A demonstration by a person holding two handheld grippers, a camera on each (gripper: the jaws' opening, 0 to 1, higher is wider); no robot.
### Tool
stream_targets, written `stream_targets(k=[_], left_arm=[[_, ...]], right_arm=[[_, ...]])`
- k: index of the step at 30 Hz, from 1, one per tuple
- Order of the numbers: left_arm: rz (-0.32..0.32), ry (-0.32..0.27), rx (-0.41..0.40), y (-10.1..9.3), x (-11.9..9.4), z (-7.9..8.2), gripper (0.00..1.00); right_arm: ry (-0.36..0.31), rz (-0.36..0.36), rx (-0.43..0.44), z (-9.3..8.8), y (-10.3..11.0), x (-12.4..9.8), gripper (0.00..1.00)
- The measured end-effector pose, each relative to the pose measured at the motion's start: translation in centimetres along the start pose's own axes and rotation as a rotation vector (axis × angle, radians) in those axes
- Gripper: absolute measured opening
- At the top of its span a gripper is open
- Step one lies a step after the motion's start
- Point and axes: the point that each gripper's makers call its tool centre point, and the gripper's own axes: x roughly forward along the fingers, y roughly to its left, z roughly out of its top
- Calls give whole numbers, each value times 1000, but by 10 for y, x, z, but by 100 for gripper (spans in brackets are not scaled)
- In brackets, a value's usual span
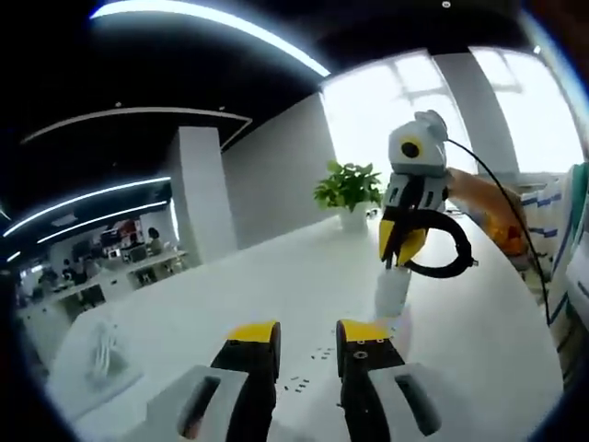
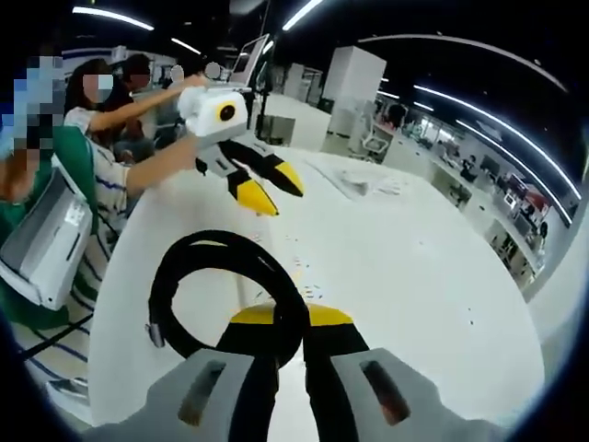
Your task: Straighten the power strip on the desk, plug the charger into it
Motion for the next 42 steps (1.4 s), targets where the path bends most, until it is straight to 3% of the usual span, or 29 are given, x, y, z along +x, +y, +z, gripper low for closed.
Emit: stream_targets(k=[8, 19, 27, 38, 42], left_arm=[[0, -17, -10, -2, -2, 4, 24], [-9, -28, -19, -4, -3, 6, 24], [-6, -24, -19, -3, -4, 5, 24], [-10, -18, -21, -4, -1, 2, 24], [-7, -13, -18, -4, -2, 1, 24]], right_arm=[[27, 9, 6, 1, 1, 3, 8], [119, 27, 9, 2, 1, 9, 8], [108, 44, 63, -8, -5, 4, 7], [138, 38, 25, -3, -2, 9, 7], [120, 51, 64, -8, -5, 6, 7]])
